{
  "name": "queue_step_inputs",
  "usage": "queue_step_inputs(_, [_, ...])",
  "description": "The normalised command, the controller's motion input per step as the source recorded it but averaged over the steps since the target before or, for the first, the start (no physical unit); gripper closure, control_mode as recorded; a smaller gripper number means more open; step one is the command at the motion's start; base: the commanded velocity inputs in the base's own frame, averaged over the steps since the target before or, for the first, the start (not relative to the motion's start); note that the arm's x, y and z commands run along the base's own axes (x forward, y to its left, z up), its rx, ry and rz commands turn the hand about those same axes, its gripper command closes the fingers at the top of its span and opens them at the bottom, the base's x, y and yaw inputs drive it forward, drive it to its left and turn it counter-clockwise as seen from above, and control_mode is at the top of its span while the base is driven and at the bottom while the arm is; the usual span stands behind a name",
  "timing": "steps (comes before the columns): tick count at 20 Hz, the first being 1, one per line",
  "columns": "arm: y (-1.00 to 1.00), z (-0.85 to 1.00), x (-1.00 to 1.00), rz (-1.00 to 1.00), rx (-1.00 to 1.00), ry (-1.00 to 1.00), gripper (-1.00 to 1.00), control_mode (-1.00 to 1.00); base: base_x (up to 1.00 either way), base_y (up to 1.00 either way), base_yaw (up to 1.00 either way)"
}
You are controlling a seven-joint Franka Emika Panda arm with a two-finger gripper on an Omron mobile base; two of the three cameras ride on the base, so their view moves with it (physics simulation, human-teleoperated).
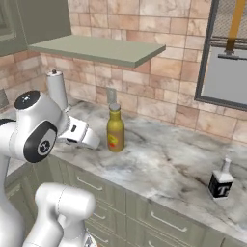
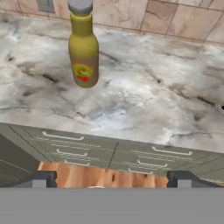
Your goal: Place the drinks on the dining counter in a tight cluster.
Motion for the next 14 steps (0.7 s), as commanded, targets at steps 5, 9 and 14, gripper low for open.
queue_step_inputs(5, [0.00,0.00,0.00,0.00,0.00,0.00,-1.00,1.00,0.76,0.06,0.00])
queue_step_inputs(9, [0.00,0.00,0.00,0.00,0.00,0.00,-1.00,1.00,0.03,0.07,0.00])
queue_step_inputs(14, [0.00,0.00,0.00,0.00,0.00,0.00,-1.00,1.00,0.00,0.01,0.00])
